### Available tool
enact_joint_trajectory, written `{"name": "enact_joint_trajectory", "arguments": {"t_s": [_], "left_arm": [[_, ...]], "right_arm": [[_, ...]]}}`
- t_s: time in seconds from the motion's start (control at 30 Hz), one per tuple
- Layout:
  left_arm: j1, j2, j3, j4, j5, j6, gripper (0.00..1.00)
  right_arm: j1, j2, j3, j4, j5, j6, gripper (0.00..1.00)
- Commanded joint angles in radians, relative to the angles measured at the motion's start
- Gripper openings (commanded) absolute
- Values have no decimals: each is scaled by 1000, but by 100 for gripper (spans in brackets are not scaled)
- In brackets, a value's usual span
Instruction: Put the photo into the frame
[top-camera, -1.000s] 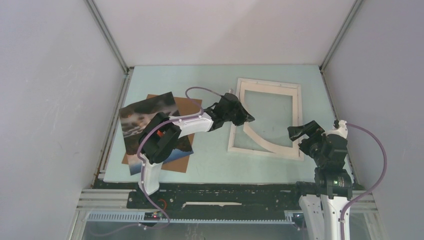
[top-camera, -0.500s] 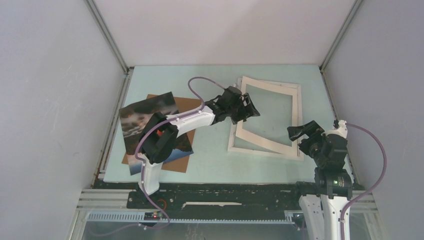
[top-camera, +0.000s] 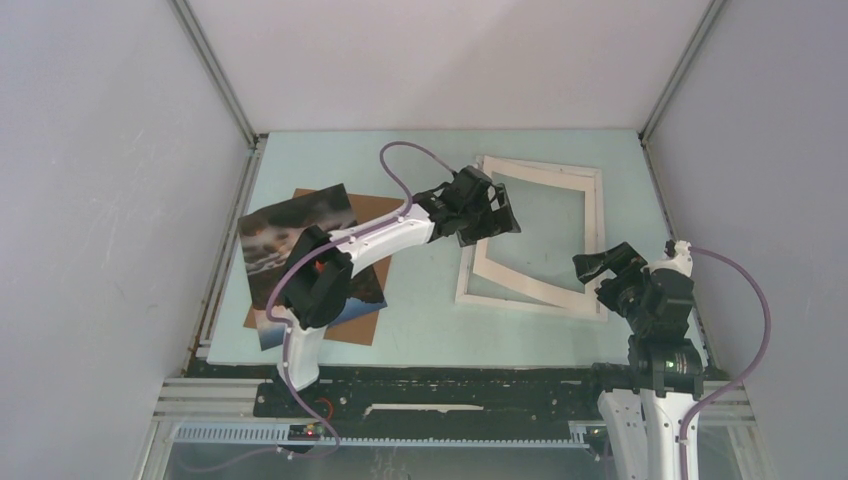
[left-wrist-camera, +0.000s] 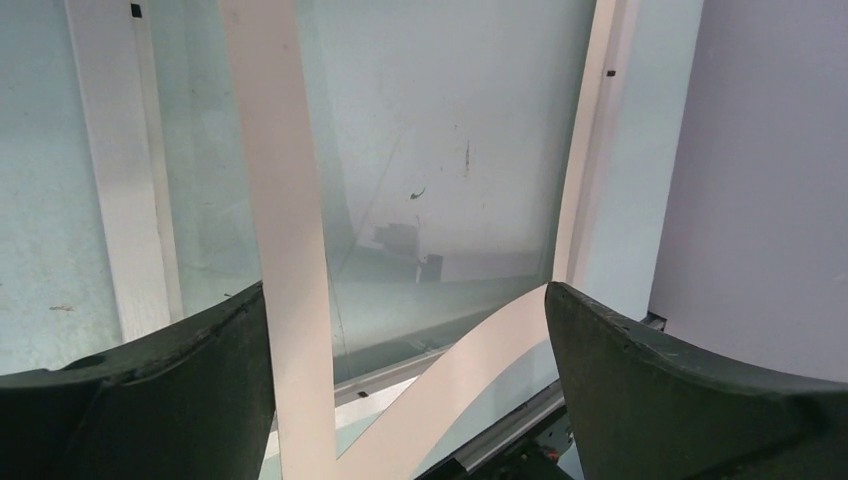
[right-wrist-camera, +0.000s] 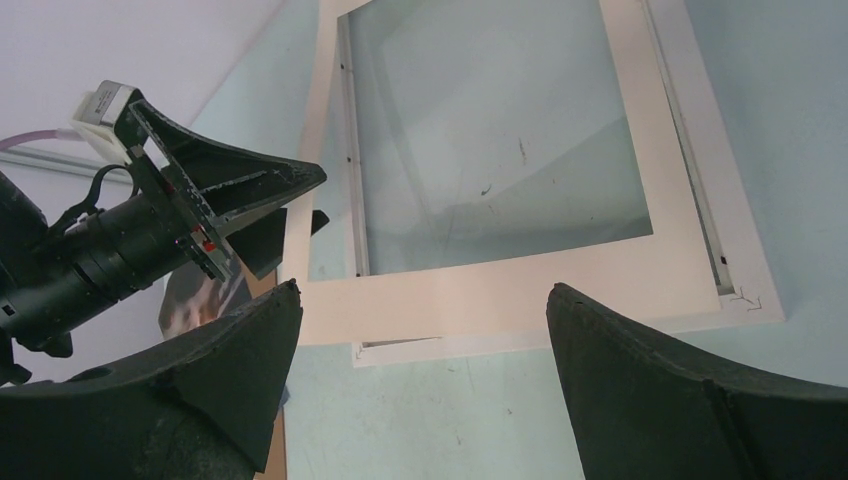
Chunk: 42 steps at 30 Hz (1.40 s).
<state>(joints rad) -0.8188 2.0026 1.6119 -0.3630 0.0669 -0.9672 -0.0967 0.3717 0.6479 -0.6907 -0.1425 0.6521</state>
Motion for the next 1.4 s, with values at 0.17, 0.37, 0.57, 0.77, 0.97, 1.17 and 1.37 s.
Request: {"name": "enact_joint_trajectory", "arguments": {"t_s": [0.17,0.37,0.57,0.77,0.97,1.17,1.37], "left_arm": [[-55,47,215,-229,-132,165,99],[-59,79,310,-335,-182,241,99],[-37,71,258,-242,-42,195,77],[-3,-52,23,-24,-21,131,67],[37,-75,-79,83,56,67,55],[51,-60,-115,152,88,32,38],[63,-59,-143,172,63,24,21]], "right_arm": [[-4,-17,-8,27,-25,-16,100],[-4,-25,-11,24,-30,-13,100],[-5,-34,-11,20,-32,-16,100],[-5,-40,-12,23,-35,-16,100],[-5,-30,-11,28,-39,-16,100],[-5,-27,-11,22,-30,-22,100],[-5,-22,-11,23,-29,-27,100]]}}
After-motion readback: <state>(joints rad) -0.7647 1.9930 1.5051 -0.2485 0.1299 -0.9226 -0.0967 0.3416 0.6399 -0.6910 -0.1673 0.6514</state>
